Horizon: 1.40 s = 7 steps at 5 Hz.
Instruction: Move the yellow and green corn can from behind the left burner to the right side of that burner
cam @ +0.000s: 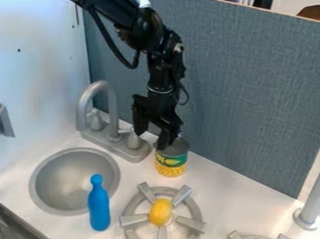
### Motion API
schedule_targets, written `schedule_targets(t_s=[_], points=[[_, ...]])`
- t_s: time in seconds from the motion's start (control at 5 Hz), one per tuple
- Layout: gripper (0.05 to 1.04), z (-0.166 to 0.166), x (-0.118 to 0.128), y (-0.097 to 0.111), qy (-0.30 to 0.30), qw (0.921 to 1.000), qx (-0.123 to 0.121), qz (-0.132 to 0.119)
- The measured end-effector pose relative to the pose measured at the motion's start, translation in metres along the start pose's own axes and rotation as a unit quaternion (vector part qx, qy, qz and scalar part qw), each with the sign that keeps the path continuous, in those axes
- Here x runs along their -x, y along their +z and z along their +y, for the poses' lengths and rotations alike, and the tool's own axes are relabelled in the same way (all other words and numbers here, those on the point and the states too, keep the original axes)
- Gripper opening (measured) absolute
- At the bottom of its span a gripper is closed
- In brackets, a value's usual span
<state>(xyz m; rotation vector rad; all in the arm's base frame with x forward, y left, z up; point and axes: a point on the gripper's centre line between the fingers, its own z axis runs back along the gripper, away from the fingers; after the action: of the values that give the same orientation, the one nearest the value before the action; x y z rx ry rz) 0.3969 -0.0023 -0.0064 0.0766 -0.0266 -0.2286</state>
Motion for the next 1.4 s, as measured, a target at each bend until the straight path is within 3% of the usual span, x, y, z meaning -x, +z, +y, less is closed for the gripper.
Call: schedule_targets(t_s=[0.2,0.4,0.6,0.8,1.0,1.2,1.4], points=[[1.0,-0.003,0.008,-0.018,-0.002,0.9997,0.007,0.025],[1.0,-0.004,0.004,-0.017,-0.018,0.9994,0.026,0.013],[1.0,0.007,-0.004,-0.014,-0.011,0.9995,0.029,-0.001],[1.0,0.012,-0.01,-0.027,-0.015,0.9997,0.017,0.003],[1.0,0.024,-0.017,-0.028,-0.007,0.9997,-0.021,0.01],[1.0,0.024,-0.019,-0.035,-0.011,0.9996,-0.02,0.016],[1.0,0.022,-0.022,-0.036,-0.005,0.9999,-0.009,0.005]])
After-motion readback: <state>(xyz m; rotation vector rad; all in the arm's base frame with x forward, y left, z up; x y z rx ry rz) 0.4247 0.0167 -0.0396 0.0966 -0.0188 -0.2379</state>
